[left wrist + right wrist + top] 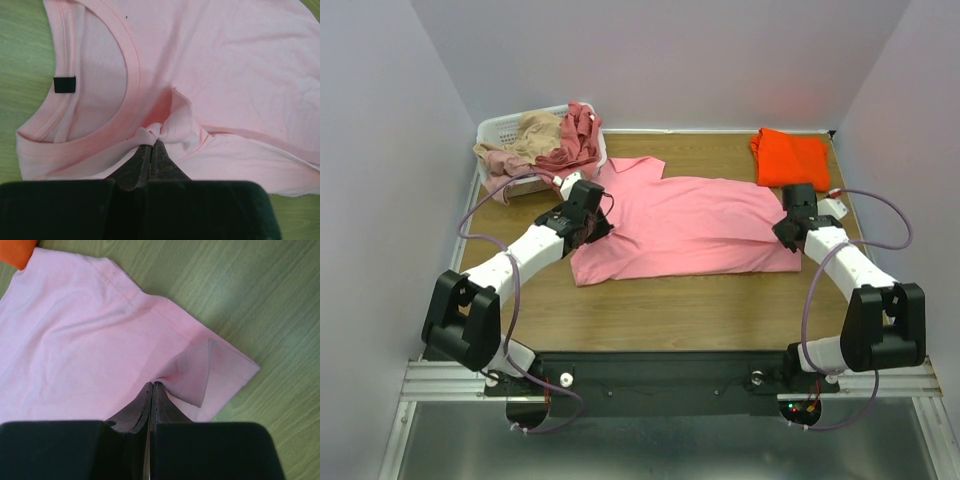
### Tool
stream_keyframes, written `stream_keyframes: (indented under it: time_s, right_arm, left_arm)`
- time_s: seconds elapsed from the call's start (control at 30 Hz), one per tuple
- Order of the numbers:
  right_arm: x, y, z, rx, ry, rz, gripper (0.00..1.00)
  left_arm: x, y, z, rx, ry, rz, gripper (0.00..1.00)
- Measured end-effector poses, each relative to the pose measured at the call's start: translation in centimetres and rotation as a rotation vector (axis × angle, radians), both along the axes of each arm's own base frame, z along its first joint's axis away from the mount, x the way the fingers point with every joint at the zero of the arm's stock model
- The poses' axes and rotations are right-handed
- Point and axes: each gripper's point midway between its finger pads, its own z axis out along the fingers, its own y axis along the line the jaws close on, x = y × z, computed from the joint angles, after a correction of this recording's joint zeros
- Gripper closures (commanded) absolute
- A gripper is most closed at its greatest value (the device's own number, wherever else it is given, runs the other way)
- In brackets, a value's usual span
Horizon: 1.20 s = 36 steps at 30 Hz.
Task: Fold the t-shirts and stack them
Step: Fold the tshirt
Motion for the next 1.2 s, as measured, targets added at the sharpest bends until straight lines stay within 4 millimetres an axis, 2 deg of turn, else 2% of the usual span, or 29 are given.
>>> stream_keyframes:
  time_s: [0.23, 0.67, 0.7, 0.73, 0.77, 0.8, 0.83, 0.87, 0.9, 0.93, 1.03, 1.07, 1.13, 1.2]
  right_arm:
    - [1.2, 0.0, -0.6, -0.01, 0.02, 0.009, 1.0]
    - [1.3, -0.4, -2.9, -0.037, 0.092, -0.002, 0.99]
    - [1.5, -0.5, -3.3, -0.04, 0.102, -0.003, 0.99]
    - [1.7, -0.5, -3.5, -0.043, 0.109, -0.004, 0.95]
    - [2.0, -0.5, -3.6, -0.044, 0.113, -0.005, 0.86]
    - [2.2, -0.5, -3.7, -0.047, 0.118, -0.001, 0.75]
    - [2.6, -0.5, -3.8, -0.049, 0.122, 0.002, 0.65]
    - [3.0, -0.5, -3.8, -0.053, 0.123, 0.008, 0.49]
    - [3.3, -0.4, -3.8, -0.055, 0.126, 0.016, 0.41]
    - [3.6, -0.3, -3.7, -0.055, 0.126, 0.025, 0.31]
    - [4.1, 0.0, -3.4, -0.048, 0.119, 0.05, 0.17]
    - [4.1, 0.2, -3.3, -0.042, 0.119, 0.062, 0.08]
    - [4.0, 0.5, -3.0, -0.032, 0.115, 0.086, 0.0]
    - [3.9, 0.8, -2.3, -0.023, 0.103, 0.113, 0.0]
  left_arm:
    - [1.5, 0.8, -0.5, 0.036, 0.002, 0.001, 1.0]
    - [3.9, 1.1, -3.1, 0.103, 0.044, -0.026, 1.0]
    - [4.2, 1.1, -3.4, 0.11, 0.05, -0.03, 0.91]
    - [4.4, 1.0, -3.7, 0.114, 0.055, -0.03, 0.74]
    - [4.7, 1.1, -3.9, 0.119, 0.06, -0.031, 0.58]
    - [4.8, 1.1, -4.1, 0.122, 0.065, -0.03, 0.26]
    - [5.0, 1.1, -4.3, 0.132, 0.068, -0.034, 0.14]
    - [5.1, 1.2, -4.4, 0.131, 0.07, -0.029, 0.07]
    - [5.2, 1.3, -4.5, 0.141, 0.071, -0.032, 0.02]
    - [5.4, 1.4, -4.4, 0.141, 0.071, -0.027, 0.02]
    - [5.9, 1.4, -3.5, 0.145, 0.061, -0.022, 0.02]
    - [6.1, 1.3, -3.0, 0.141, 0.052, -0.021, 0.02]
    - [6.6, 1.1, -2.1, 0.129, 0.028, -0.02, 0.02]
    - [6.5, 1.1, -1.2, 0.119, 0.013, -0.021, 0.02]
